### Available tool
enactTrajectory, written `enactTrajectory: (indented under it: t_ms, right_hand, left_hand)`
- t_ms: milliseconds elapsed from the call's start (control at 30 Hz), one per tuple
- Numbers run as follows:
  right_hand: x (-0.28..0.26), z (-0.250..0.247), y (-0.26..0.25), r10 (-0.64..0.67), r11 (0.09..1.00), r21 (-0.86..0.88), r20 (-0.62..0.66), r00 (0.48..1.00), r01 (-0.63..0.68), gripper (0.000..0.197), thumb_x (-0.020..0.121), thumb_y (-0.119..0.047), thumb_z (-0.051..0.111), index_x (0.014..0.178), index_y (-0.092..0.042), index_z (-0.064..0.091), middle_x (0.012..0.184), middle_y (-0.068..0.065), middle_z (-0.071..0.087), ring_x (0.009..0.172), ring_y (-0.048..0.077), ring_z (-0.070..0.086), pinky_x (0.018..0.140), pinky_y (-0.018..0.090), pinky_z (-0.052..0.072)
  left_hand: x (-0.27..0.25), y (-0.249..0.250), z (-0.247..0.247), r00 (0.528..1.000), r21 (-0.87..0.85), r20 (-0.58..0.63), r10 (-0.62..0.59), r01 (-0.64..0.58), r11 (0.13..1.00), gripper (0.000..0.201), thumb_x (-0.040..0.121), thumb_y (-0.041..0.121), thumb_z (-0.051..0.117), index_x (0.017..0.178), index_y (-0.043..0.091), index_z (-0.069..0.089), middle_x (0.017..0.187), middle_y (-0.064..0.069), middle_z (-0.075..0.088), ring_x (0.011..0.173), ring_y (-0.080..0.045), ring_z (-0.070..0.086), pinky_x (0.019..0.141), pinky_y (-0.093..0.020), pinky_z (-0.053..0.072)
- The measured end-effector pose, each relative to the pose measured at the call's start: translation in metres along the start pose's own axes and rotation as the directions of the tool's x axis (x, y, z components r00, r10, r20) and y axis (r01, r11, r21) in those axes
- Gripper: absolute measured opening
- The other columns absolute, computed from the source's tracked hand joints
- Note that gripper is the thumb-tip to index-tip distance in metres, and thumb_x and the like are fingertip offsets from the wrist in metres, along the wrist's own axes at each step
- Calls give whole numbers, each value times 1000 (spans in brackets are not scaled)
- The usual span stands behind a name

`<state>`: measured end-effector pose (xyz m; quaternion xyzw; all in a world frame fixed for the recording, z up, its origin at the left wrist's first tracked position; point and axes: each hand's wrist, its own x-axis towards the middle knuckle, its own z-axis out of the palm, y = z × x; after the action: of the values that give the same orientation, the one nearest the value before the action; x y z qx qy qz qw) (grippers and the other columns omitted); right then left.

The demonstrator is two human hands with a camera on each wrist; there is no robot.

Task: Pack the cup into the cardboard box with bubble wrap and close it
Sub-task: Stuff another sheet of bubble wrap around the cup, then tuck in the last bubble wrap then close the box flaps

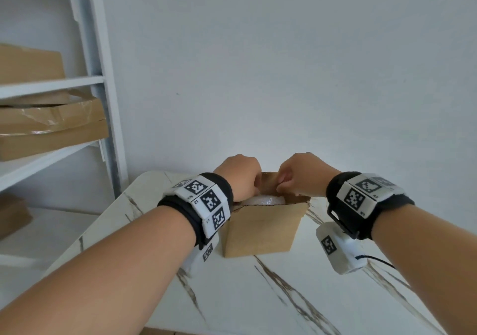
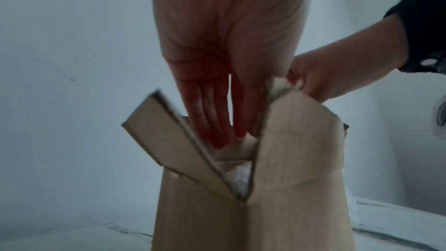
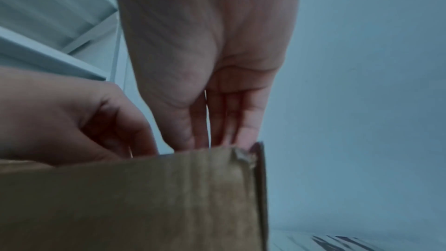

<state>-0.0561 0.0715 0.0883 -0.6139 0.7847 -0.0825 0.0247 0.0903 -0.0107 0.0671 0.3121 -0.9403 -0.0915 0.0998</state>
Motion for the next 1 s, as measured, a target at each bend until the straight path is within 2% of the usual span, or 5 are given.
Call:
enactTrajectory:
  t_ms: [167, 400, 667, 833, 1000]
  right_hand:
    - [-13, 2, 38, 149, 989, 52, -254, 956, -141, 19, 83, -22, 54, 85, -26, 72, 86, -9, 71, 85, 16, 65, 77, 33, 56]
    - [-28, 57, 93, 324, 945, -19, -61, 944, -326, 34, 86, -22, 54, 119, -27, 60, 126, -5, 60, 115, 17, 56, 94, 31, 47]
    - [-23, 109, 123, 514, 857, -92, 202, 834, -506, 86, 83, -39, 62, 151, -28, 12, 156, 6, 16, 139, 35, 27, 109, 45, 36]
    - [-23, 119, 128, 559, 829, -67, 159, 814, -556, 84, 82, -46, 63, 148, -19, 18, 140, 8, 48, 127, 31, 45, 100, 41, 44]
    - [-19, 119, 121, 588, 808, -39, 121, 800, -588, 78, 80, -43, 68, 140, -9, 33, 132, 11, 52, 120, 29, 52, 93, 36, 47]
  left_hand:
    - [4, 16, 6, 991, -64, -136, 9, -18, 998, 23, 89, 19, 54, 107, 25, 67, 114, 4, 65, 102, -18, 60, 88, -31, 50]
    - [10, 26, 28, 992, -117, -127, 15, -30, 993, 39, 88, 38, 59, 125, 28, 57, 130, 2, 52, 120, -19, 49, 96, -33, 44]
    - [11, 24, 34, 989, -179, -146, -15, -11, 984, 43, 90, 34, 55, 132, 25, 52, 132, 4, 53, 117, -16, 52, 91, -28, 42]
    - [12, 23, 34, 987, -190, -159, -14, -16, 982, 41, 90, 29, 55, 131, 23, 53, 131, 4, 56, 117, -16, 52, 90, -27, 41]
    - [13, 22, 34, 987, -190, -161, -18, -14, 982, 39, 90, 27, 54, 129, 22, 55, 130, 3, 56, 116, -16, 53, 91, -27, 41]
